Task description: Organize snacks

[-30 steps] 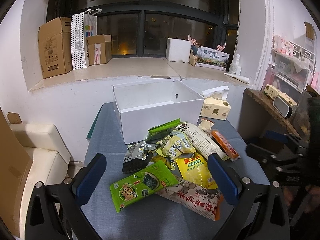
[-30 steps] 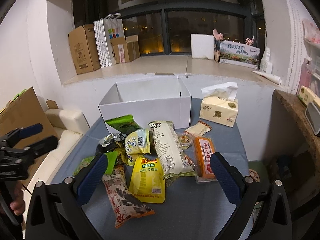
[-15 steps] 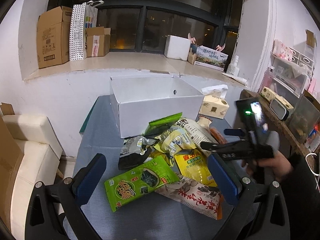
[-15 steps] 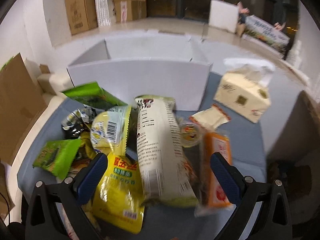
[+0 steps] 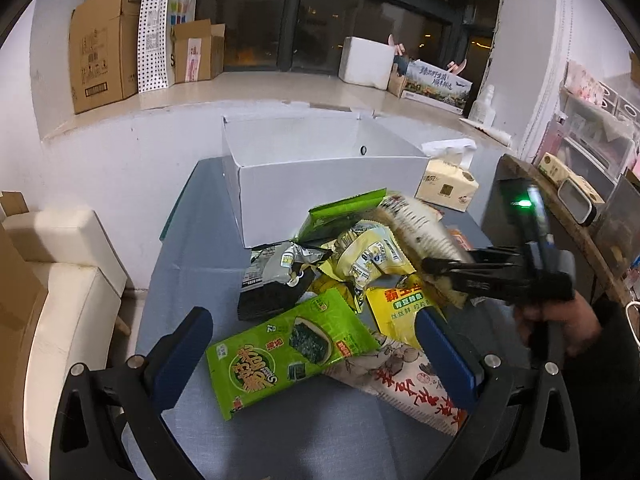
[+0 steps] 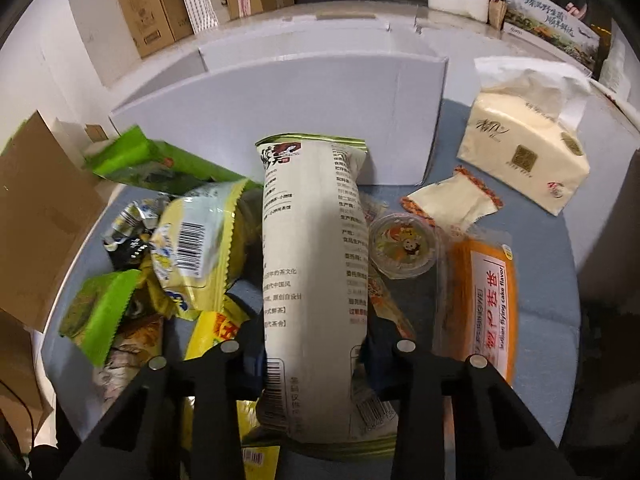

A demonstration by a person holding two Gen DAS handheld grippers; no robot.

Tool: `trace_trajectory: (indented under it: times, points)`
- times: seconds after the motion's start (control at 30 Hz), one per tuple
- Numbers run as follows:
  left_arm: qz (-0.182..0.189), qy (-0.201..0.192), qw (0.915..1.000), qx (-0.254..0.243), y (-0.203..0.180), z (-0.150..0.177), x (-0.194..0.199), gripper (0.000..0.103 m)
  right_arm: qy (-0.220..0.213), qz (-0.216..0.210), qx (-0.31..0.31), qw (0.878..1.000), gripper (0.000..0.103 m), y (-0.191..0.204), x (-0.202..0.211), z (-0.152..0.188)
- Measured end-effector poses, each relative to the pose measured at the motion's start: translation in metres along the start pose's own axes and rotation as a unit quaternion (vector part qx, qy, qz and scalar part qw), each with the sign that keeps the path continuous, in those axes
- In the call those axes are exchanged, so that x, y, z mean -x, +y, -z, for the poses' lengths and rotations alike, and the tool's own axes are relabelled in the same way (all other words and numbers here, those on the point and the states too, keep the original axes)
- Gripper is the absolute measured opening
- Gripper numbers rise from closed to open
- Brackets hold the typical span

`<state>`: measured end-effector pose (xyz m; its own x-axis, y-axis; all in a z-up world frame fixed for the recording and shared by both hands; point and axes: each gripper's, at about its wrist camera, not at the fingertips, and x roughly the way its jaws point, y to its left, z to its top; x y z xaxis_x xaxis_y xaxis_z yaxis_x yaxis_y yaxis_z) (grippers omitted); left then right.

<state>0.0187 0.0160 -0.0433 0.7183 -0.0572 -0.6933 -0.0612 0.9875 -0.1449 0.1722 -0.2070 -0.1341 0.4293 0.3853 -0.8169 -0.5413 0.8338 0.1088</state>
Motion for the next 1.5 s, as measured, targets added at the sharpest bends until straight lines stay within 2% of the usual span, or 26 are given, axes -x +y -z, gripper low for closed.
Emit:
trace_trajectory:
  times: [0.13,0.3,0.43,0.53,0.7,0.77,0.83,0.87,0.9,1.07,1.27,1.4,1.5]
  points:
    - [0.014,-0.002,0.9999,-0.006,-0.007,-0.007,-0.009,0.103,-0.025,-0.007,-0.006,1.0,0.039,-0.002,0.025,0.009]
    - [0.01,-0.001,0.9998,-0.016,-0.027,-0.026,-0.035,0.103,-0.08,-0.019,-0.034,0.996,0.039,-0.003,0.081,0.019]
    - [-0.019,-0.009,0.9998,-0.002,-0.039,-0.043,-0.061,0.103,-0.12,-0.013,-0.059,0.991,0.039,-0.007,0.121,0.029]
    - [-0.053,-0.003,0.998,0.034,-0.04,-0.055,-0.088,0.103,-0.136,-0.007,-0.069,0.988,0.039,-0.009,0.139,0.041]
    - [-0.103,0.014,0.9912,0.082,-0.041,-0.063,-0.127,0.103,-0.141,-0.008,-0.087,0.986,0.039,-0.016,0.143,0.054]
    - [-0.116,0.015,0.9894,0.086,-0.042,-0.065,-0.14,0.103,-0.137,-0.008,-0.089,0.986,0.039,-0.019,0.141,0.059]
    - [-0.123,0.022,0.9886,0.085,-0.042,-0.067,-0.15,0.096,-0.132,-0.012,-0.096,0.987,0.039,-0.021,0.137,0.063]
    - [-0.117,0.027,0.9894,0.082,-0.042,-0.066,-0.154,0.07,-0.13,-0.013,-0.097,0.987,0.039,-0.023,0.137,0.065]
    - [-0.113,0.032,0.9896,0.082,-0.04,-0.066,-0.157,0.072,-0.129,-0.012,-0.1,0.987,0.039,-0.024,0.136,0.066]
    - [-0.078,0.008,0.9936,0.081,-0.03,-0.066,-0.136,0.072,-0.127,-0.012,-0.099,0.987,0.039,-0.025,0.135,0.071]
    - [-0.026,-0.036,0.9973,0.058,-0.02,-0.067,-0.076,0.072,-0.136,-0.017,-0.096,0.986,0.039,-0.019,0.138,0.065]
    - [-0.02,-0.083,0.9958,0.031,-0.019,-0.081,-0.035,0.072,-0.15,-0.024,-0.08,0.985,0.039,-0.009,0.14,0.05]
    - [-0.019,-0.114,0.993,0.025,-0.012,-0.102,-0.022,0.072,-0.157,-0.028,-0.068,0.985,0.039,-0.002,0.137,0.024]
